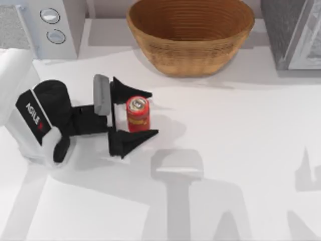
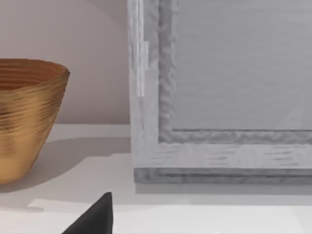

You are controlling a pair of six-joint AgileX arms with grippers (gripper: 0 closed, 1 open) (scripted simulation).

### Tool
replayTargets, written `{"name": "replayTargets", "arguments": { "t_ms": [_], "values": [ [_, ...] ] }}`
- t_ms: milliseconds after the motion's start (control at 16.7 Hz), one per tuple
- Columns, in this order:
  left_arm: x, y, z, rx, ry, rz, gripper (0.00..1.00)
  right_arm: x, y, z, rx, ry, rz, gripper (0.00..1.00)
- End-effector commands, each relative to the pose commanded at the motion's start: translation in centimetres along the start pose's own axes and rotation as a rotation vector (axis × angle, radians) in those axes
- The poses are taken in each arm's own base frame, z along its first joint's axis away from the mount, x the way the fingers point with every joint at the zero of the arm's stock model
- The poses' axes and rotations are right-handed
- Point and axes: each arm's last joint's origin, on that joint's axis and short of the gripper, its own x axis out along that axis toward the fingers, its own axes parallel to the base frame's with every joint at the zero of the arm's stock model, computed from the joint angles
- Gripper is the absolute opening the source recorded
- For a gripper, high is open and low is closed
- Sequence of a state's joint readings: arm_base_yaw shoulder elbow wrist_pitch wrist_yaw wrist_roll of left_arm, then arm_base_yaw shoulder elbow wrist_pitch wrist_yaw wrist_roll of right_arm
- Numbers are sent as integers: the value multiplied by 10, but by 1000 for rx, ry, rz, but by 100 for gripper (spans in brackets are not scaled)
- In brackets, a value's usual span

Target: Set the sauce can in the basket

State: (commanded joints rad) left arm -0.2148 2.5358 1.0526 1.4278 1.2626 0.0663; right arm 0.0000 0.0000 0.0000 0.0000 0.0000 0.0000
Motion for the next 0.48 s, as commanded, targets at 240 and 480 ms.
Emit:
{"name": "replayTargets", "arguments": {
  "t_ms": [240,480],
  "values": [
    [0,0,0,0,0,0,85,0,0,0,0,0,0,100],
    [0,0,0,0,0,0,55,0,0,0,0,0,0,100]
  ]
}}
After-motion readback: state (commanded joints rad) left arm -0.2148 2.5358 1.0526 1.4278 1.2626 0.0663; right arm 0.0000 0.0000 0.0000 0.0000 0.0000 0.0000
